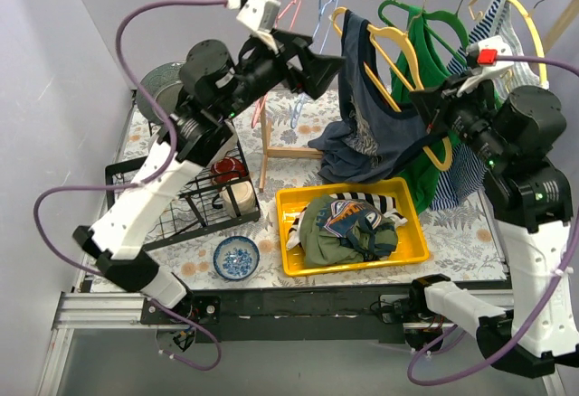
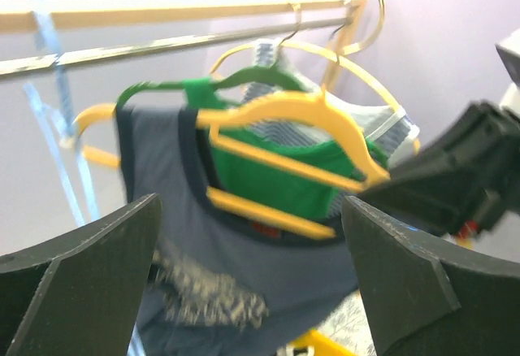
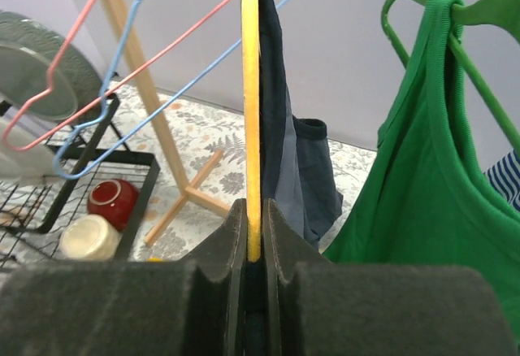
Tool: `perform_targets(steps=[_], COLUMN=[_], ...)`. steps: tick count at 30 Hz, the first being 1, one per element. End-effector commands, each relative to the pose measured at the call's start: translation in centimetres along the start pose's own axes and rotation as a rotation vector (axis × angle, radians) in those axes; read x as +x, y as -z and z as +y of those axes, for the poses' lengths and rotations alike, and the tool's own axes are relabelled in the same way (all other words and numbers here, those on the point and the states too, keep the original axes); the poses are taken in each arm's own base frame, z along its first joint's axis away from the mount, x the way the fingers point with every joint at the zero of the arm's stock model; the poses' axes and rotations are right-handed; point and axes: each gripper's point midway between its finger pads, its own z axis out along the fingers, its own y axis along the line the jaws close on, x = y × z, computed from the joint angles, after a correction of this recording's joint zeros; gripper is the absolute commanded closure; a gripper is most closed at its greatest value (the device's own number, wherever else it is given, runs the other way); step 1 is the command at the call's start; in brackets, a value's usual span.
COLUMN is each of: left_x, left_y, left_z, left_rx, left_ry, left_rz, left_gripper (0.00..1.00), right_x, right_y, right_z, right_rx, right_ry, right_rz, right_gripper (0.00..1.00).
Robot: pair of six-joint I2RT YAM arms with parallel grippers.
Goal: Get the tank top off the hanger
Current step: Pick up the hanger from the clothesline, then remove the tank top from the hanger.
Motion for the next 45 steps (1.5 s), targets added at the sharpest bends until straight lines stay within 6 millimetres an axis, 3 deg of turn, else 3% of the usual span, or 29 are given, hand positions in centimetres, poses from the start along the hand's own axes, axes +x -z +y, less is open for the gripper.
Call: perform_targets(steps=[1,2,4,5,12,17,24,29,35,45], left_x=[-2.9,-1.8,-2.5,-1.7,-1.0,0.1,-0.8,1.0,1.3,2.2], left_y=[-2.1,-3.1,-3.7,-4.5,-5.3,-5.6,-6.2,-7.2,-8.0,-9.0], left_z=[-3.3,-3.7,-4.6,-4.7,-6.3,-6.4,-6.6,-6.6,-6.6,-6.6], left_rx=[0.183,0.226,0.28,0.301,0.408,0.412,0.414,0.414,0.405,0.403], left_ry=[0.01,0.019,0.033,0.036,0.083,0.126,0.171,0.21,0.207,0.208], left_rz=[-0.082,-0.061,-0.087,-0.082,-0.082,-0.058,-0.105,-0.07,-0.078,-0.071], left_gripper=[0.11,0.11,0.12,0.14,0.21,0.21,0.25,0.3,0.31,0.52], right_x=[-2.2,-2.1,-1.9,-1.8,-1.4,-1.4,-0.8,-0.8,-0.5,-0.1], right_y=[2.1,2.2,2.7,3.0,3.7,3.8,3.4,3.1,2.9,2.2], right_z=[2.4,2.8,3.5,3.7,4.1,4.5,4.5,4.7,4.6,4.4], right_rx=[-0.113,-0.132,-0.168,-0.178,-0.192,-0.212,-0.215,-0.232,-0.229,-0.222], right_ry=[0.014,0.012,0.007,-0.001,-0.002,-0.013,-0.023,-0.039,-0.039,-0.045], right_rz=[-0.093,-0.092,-0.097,-0.1,-0.096,-0.103,-0.08,-0.077,-0.066,-0.038], right_gripper=[0.99,0.99,0.99,0.99,0.99,0.99,0.99,0.99,0.99,0.99])
